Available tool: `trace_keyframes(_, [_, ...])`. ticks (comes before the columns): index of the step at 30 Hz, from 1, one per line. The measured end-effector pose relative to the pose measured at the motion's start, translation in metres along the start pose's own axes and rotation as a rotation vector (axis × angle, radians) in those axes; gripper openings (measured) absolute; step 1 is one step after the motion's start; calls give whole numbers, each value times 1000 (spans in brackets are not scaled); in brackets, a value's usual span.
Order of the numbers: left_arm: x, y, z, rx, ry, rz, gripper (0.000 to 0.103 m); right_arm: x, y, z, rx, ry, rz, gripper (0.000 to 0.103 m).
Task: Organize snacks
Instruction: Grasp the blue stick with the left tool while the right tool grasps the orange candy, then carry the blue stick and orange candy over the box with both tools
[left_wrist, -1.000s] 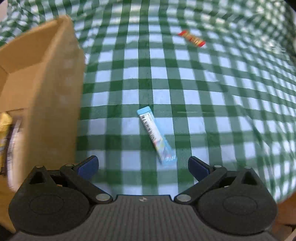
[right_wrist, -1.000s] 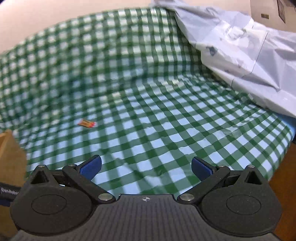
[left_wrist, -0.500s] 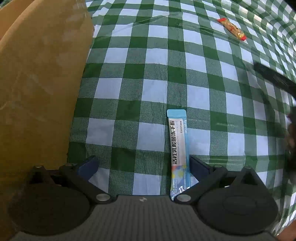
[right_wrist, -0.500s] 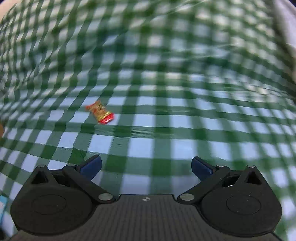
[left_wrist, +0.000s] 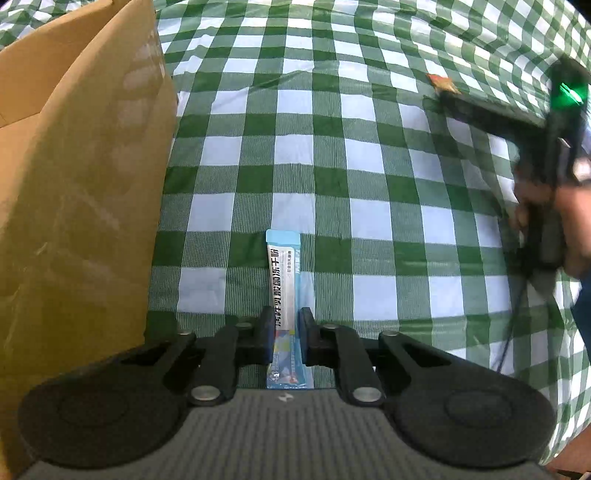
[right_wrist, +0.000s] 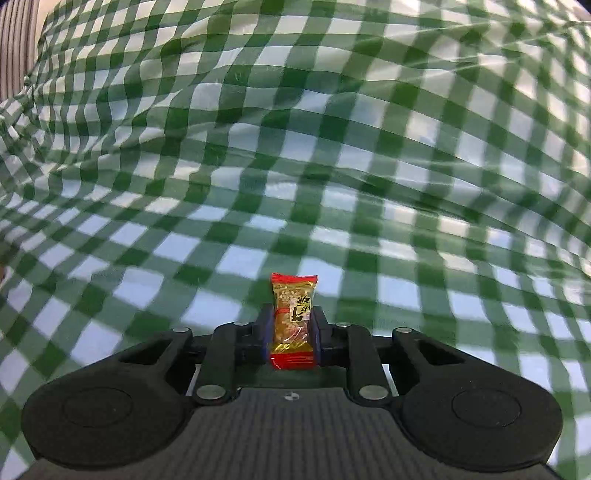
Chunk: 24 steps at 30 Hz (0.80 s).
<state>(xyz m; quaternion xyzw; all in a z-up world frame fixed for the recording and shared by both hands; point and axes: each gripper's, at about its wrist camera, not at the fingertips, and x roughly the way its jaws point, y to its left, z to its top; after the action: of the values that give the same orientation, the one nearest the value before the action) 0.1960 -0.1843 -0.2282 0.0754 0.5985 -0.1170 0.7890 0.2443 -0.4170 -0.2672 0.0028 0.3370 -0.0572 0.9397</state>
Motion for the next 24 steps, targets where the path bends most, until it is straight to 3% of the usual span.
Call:
trace_keyframes(5, [-21, 7, -14, 38, -67, -15, 14, -66, -16, -32, 120, 30, -75, 21])
trace_keyframes(11, [-83, 20, -35, 80, -162, -59, 14, -167, -14, -55, 285, -11, -124, 21])
trace_keyframes(17, [-152, 53, -71, 104, -257, -85, 14, -269, 42, -54, 323, -98, -134, 21])
trace_keyframes(24, [-228, 120, -120, 76, -354, -46, 14, -351, 142, -38, 275, -143, 20, 20])
